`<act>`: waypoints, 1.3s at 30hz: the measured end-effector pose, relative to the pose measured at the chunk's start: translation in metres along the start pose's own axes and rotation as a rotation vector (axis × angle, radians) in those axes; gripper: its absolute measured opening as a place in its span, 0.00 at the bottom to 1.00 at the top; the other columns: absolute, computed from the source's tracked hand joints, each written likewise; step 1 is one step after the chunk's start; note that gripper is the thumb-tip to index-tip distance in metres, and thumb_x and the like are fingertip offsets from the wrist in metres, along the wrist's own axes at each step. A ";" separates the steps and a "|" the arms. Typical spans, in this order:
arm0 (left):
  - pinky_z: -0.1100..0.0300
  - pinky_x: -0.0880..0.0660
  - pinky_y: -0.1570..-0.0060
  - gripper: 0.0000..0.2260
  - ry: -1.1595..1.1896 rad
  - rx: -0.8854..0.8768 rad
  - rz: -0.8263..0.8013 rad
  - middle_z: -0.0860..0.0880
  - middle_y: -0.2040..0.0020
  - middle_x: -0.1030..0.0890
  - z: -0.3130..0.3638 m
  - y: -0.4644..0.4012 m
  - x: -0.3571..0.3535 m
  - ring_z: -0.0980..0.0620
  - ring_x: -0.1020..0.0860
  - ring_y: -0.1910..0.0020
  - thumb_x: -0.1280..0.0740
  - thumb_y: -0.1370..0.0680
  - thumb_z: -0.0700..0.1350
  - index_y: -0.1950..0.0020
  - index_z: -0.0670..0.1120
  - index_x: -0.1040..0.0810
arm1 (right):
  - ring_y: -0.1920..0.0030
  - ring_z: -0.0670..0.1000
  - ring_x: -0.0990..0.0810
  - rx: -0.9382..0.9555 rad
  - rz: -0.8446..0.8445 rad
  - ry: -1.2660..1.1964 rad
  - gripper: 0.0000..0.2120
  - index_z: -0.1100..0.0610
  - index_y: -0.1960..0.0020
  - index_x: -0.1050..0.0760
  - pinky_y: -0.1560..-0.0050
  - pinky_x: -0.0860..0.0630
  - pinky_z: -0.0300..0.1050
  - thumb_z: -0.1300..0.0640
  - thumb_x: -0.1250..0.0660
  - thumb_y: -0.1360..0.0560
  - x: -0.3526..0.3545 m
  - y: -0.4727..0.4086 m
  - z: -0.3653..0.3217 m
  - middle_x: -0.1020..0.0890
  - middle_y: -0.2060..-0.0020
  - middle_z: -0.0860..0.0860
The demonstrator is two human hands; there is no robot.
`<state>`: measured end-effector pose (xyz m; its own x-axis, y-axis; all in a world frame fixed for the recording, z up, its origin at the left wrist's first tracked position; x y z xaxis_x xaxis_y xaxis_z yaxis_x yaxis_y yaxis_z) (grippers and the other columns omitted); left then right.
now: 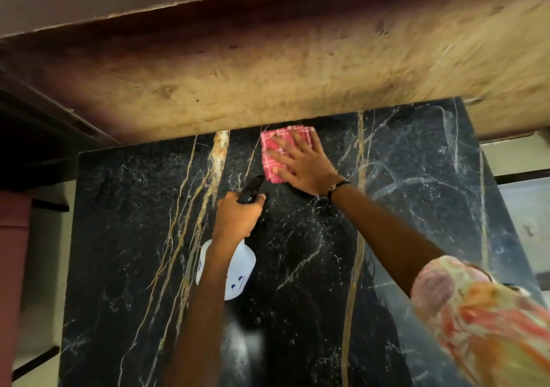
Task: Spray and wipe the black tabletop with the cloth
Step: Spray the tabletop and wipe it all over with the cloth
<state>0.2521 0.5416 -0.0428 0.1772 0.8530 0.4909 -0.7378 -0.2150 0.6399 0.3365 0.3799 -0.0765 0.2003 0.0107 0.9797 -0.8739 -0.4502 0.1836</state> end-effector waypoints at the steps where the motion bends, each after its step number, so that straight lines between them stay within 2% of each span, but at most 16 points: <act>1: 0.60 0.29 0.73 0.12 0.003 -0.001 0.003 0.40 0.57 0.16 0.003 0.003 -0.004 0.49 0.26 0.74 0.30 0.27 0.52 0.56 0.43 0.20 | 0.23 0.59 0.53 0.055 -0.002 0.015 0.30 0.42 0.24 0.48 0.28 0.60 0.68 0.36 0.64 0.23 -0.004 0.014 -0.002 0.48 0.23 0.48; 4: 0.60 0.31 0.76 0.10 0.005 -0.014 0.008 0.38 0.59 0.16 0.012 0.009 -0.017 0.49 0.28 0.76 0.31 0.26 0.50 0.63 0.45 0.22 | 0.24 0.58 0.48 0.122 0.038 0.014 0.26 0.42 0.25 0.42 0.27 0.53 0.67 0.37 0.58 0.21 -0.011 0.064 0.027 0.42 0.24 0.48; 7: 0.61 0.33 0.77 0.12 0.000 -0.009 0.002 0.37 0.58 0.16 0.018 0.014 -0.033 0.50 0.29 0.77 0.31 0.26 0.50 0.59 0.40 0.20 | 0.24 0.59 0.47 0.014 0.092 -0.022 0.27 0.44 0.26 0.42 0.28 0.51 0.69 0.36 0.60 0.21 -0.003 0.094 0.096 0.40 0.25 0.50; 9: 0.61 0.31 0.75 0.13 0.012 0.001 -0.011 0.38 0.58 0.16 0.021 0.016 -0.045 0.50 0.28 0.76 0.31 0.26 0.51 0.57 0.40 0.19 | 0.24 0.60 0.48 -0.103 0.079 -0.044 0.28 0.42 0.25 0.44 0.29 0.51 0.70 0.35 0.61 0.21 0.000 0.087 0.136 0.41 0.24 0.50; 11: 0.59 0.29 0.71 0.14 0.019 0.011 -0.010 0.40 0.57 0.16 0.026 0.019 -0.055 0.49 0.27 0.74 0.30 0.27 0.52 0.55 0.41 0.20 | 0.24 0.61 0.50 -0.197 0.069 -0.070 0.28 0.41 0.25 0.44 0.30 0.54 0.72 0.35 0.60 0.22 0.003 0.064 0.153 0.44 0.23 0.49; 13: 0.59 0.29 0.71 0.14 0.018 0.014 -0.010 0.40 0.56 0.16 0.031 0.022 -0.065 0.49 0.27 0.73 0.30 0.27 0.52 0.53 0.41 0.20 | 0.24 0.63 0.52 -0.240 0.078 -0.099 0.30 0.42 0.25 0.43 0.32 0.62 0.72 0.36 0.59 0.24 0.008 0.039 0.147 0.46 0.23 0.48; 16: 0.61 0.31 0.75 0.13 -0.001 -0.016 -0.023 0.38 0.58 0.16 0.046 0.027 -0.081 0.51 0.28 0.77 0.31 0.26 0.50 0.55 0.39 0.20 | 0.24 0.63 0.53 -0.145 0.082 -0.076 0.30 0.42 0.24 0.45 0.33 0.65 0.71 0.37 0.61 0.24 0.009 0.021 0.109 0.46 0.23 0.48; 19: 0.61 0.31 0.75 0.13 -0.019 -0.038 -0.021 0.39 0.63 0.18 0.061 0.031 -0.096 0.51 0.29 0.78 0.32 0.26 0.49 0.58 0.38 0.19 | 0.24 0.62 0.48 0.061 0.076 -0.049 0.26 0.43 0.25 0.41 0.29 0.57 0.71 0.39 0.56 0.21 0.000 0.051 0.079 0.42 0.24 0.48; 22: 0.62 0.31 0.76 0.13 -0.024 -0.036 -0.033 0.41 0.62 0.17 0.070 0.031 -0.110 0.51 0.28 0.76 0.32 0.26 0.50 0.57 0.40 0.19 | 0.25 0.60 0.44 0.171 0.098 -0.001 0.25 0.43 0.27 0.38 0.28 0.53 0.67 0.38 0.54 0.21 -0.010 0.100 0.101 0.38 0.25 0.49; 24: 0.62 0.32 0.76 0.12 -0.022 -0.049 -0.057 0.39 0.59 0.16 0.076 0.032 -0.121 0.51 0.28 0.76 0.32 0.25 0.50 0.57 0.41 0.19 | 0.24 0.60 0.48 0.114 0.104 -0.007 0.26 0.42 0.26 0.42 0.28 0.55 0.68 0.37 0.57 0.21 -0.009 0.121 0.147 0.41 0.25 0.49; 27: 0.63 0.32 0.78 0.12 -0.017 -0.039 -0.076 0.40 0.58 0.16 0.080 0.033 -0.132 0.52 0.28 0.77 0.33 0.24 0.50 0.55 0.40 0.19 | 0.24 0.61 0.51 -0.077 0.081 -0.032 0.28 0.42 0.25 0.47 0.30 0.56 0.72 0.34 0.62 0.22 -0.001 0.110 0.212 0.43 0.23 0.50; 29: 0.64 0.33 0.79 0.11 -0.013 -0.041 -0.082 0.39 0.58 0.16 0.083 0.036 -0.137 0.53 0.28 0.77 0.33 0.24 0.49 0.56 0.41 0.19 | 0.24 0.63 0.51 -0.179 0.066 -0.068 0.28 0.41 0.25 0.46 0.31 0.58 0.74 0.34 0.60 0.23 0.004 0.086 0.227 0.45 0.23 0.49; 33: 0.63 0.33 0.78 0.10 -0.015 -0.037 -0.058 0.38 0.58 0.16 0.083 0.040 -0.141 0.52 0.28 0.77 0.33 0.24 0.49 0.59 0.43 0.20 | 0.24 0.64 0.52 -0.132 0.087 -0.048 0.29 0.42 0.25 0.45 0.33 0.64 0.72 0.36 0.59 0.23 0.004 0.056 0.177 0.46 0.23 0.49; 36: 0.63 0.33 0.77 0.12 -0.025 -0.036 -0.034 0.37 0.58 0.16 0.082 0.043 -0.141 0.51 0.29 0.77 0.32 0.25 0.49 0.58 0.40 0.20 | 0.25 0.64 0.48 0.029 0.100 -0.041 0.26 0.43 0.26 0.41 0.31 0.58 0.73 0.39 0.56 0.21 -0.002 0.078 0.122 0.42 0.24 0.49; 39: 0.63 0.32 0.78 0.12 -0.026 -0.027 -0.026 0.37 0.58 0.17 0.076 0.045 -0.141 0.51 0.28 0.77 0.32 0.25 0.49 0.56 0.40 0.19 | 0.24 0.61 0.46 0.150 0.113 -0.024 0.24 0.44 0.27 0.38 0.29 0.52 0.70 0.40 0.53 0.21 -0.014 0.129 0.111 0.40 0.25 0.49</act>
<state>0.2437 0.3753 -0.0380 0.2131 0.8452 0.4900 -0.7503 -0.1797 0.6362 0.2698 0.2225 -0.0751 0.1164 -0.0677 0.9909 -0.8156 -0.5758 0.0565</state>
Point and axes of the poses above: each hand's wrist, its own y-axis away from the middle knuckle, its own x-axis out of the back of the hand, z = x × y, the point moved 10 cm from there along -y, towards the middle knuckle
